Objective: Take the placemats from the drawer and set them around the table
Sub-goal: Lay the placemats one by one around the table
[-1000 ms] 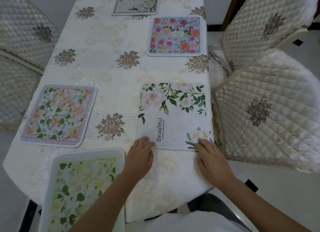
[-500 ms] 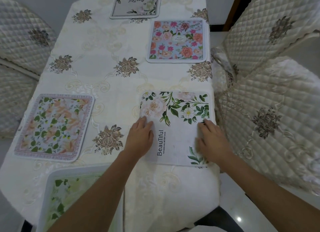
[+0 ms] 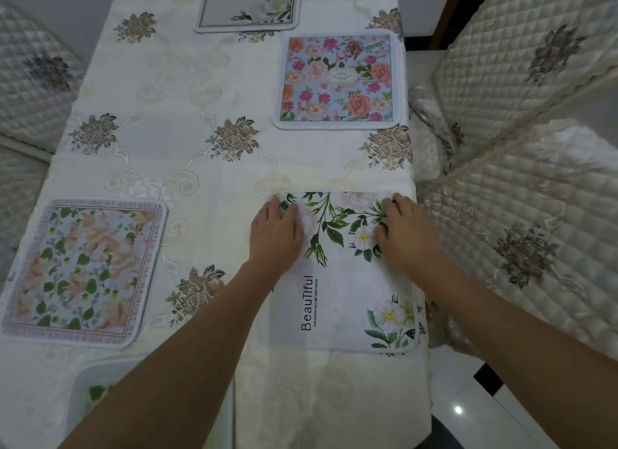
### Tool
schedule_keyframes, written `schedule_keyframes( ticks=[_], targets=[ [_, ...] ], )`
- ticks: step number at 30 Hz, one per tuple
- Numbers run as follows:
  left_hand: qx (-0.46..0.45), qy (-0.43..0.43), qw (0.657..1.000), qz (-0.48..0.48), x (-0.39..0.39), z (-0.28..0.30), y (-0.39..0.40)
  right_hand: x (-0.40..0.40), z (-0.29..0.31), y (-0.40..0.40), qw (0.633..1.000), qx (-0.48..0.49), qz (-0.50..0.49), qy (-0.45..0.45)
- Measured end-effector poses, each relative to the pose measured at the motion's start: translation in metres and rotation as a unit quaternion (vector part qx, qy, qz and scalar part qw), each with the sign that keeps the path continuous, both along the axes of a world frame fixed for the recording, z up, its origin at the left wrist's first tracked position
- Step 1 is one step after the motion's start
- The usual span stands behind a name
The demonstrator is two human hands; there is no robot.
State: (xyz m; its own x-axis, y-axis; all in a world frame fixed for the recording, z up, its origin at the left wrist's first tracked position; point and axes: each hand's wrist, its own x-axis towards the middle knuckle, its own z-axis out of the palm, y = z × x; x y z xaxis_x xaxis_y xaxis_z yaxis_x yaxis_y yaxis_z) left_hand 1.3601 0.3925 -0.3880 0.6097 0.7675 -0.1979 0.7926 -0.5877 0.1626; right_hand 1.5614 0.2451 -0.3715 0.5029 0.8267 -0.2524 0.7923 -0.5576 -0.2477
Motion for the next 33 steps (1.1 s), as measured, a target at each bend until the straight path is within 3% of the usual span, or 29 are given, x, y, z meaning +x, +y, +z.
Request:
schedule_keyframes(
  ticks=[13, 20, 28, 33],
  targets=[
    [-0.036, 0.02, 0.995, -0.095, 0.058, 0.001, -0.019, -0.035, -0.013, 0.052, 0.996, -0.016, 0.057, 0.065],
    [-0.021, 0.034, 0.99, -0.134, 0.048, 0.005, -0.007, -0.022, -0.006, 0.041, 0.995, -0.023, 0.087, 0.04],
    [-0.004, 0.008, 0.999, -0.036, -0.017, 0.001, 0.008, 0.014, -0.004, -0.018, 0.999, -0.03, -0.012, 0.036],
    [-0.014, -0.01, 0.999, -0.031, -0.038, 0.004, -0.007, 0.012, -0.008, -0.046, 0.998, -0.044, -0.013, 0.052]
  ],
)
